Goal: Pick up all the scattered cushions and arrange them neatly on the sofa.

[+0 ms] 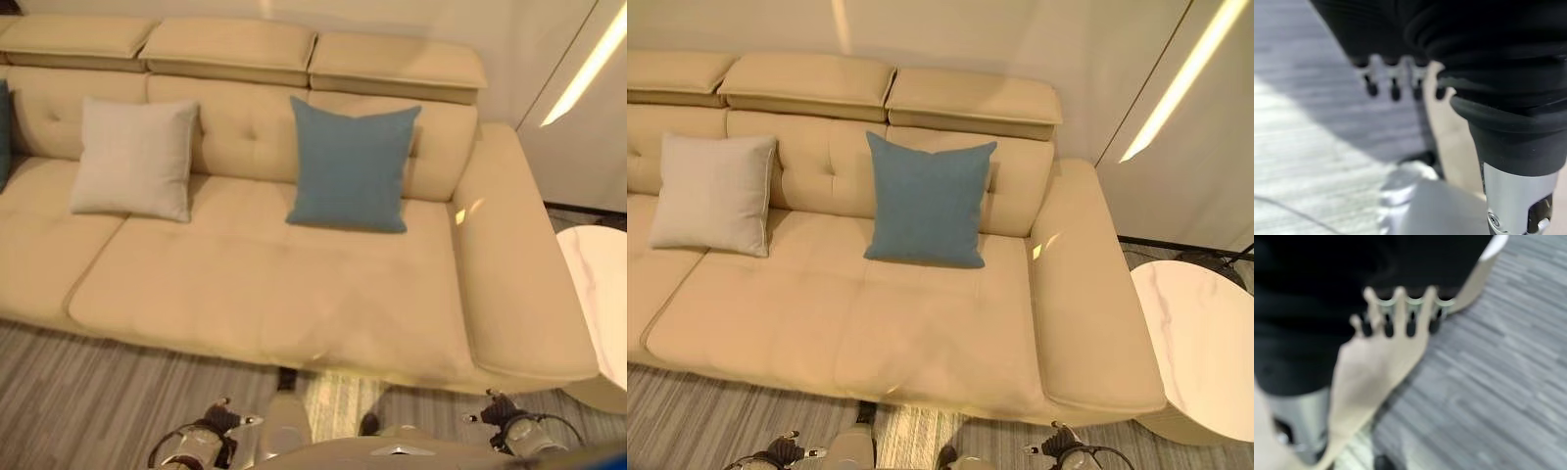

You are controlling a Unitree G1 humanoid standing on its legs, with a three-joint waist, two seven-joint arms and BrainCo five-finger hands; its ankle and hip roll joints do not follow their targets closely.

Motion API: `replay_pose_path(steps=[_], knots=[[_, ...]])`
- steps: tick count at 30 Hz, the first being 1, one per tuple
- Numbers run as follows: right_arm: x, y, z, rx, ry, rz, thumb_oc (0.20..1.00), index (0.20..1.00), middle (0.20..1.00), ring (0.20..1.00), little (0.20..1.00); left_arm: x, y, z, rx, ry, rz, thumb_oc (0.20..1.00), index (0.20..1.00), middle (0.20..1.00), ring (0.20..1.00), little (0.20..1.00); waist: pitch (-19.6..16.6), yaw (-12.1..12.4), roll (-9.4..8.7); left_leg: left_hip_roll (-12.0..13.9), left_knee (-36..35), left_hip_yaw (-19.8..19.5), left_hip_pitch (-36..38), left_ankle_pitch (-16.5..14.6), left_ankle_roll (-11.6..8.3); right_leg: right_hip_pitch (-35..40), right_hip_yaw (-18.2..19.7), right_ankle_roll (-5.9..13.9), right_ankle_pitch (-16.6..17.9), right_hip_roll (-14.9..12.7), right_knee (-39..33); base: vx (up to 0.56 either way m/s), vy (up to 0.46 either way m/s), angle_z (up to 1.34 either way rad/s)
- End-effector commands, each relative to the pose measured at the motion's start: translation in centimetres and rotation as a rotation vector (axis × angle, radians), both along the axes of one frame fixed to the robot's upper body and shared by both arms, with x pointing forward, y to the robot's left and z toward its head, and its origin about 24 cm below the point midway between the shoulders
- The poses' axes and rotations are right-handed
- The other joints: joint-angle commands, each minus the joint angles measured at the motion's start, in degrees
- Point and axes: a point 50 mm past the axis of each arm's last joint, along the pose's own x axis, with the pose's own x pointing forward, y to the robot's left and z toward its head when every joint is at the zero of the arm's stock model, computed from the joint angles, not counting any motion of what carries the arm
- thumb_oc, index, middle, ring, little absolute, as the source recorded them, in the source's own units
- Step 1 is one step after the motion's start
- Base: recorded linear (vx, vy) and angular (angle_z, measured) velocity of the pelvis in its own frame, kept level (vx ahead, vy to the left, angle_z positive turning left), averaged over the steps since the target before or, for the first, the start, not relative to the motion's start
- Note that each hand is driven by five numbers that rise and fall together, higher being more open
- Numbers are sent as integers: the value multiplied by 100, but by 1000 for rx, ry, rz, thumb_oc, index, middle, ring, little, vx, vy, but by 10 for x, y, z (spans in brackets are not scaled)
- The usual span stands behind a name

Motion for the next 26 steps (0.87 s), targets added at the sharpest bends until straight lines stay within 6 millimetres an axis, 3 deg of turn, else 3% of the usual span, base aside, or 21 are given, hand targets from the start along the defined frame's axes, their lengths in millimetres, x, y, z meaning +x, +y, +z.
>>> replay_pose_path(steps=[1,4,12,26], knots=[[-11,-17,2,-46,23,-55,1000,1000,1000,1000,1000,10,-5,2,0,-46,3,1000,1000,1000,1000,1000,-66,-228,-54,-201,178,-93,379,-1146,275,453,393,1180,191,-396,-491,-30,78,15],[-21,-16,-1,-27,49,-97,1000,1000,1000,1000,1000,6,-8,0,-8,-28,0,1000,1000,1000,1000,1000,-257,-330,45,-196,-398,-27,728,-1140,257,472,355,1270,271,-390,-591,27,185,27],[-22,-8,-5,-8,65,-96,1000,1000,1000,1000,1000,1,0,0,14,1,-12,1000,1000,1000,1000,1000,-439,-343,116,-407,-1158,130,1252,-1051,316,563,337,1476,416,-605,-634,13,129,-1],[-26,-2,-8,-5,99,-73,1000,1000,1000,1000,1000,-6,-4,-3,-9,22,-2,1000,1000,1000,1000,1000,-523,-344,157,-522,-1246,257,1563,-1126,418,761,358,1599,409,-788,-529,-1,29,-5]])
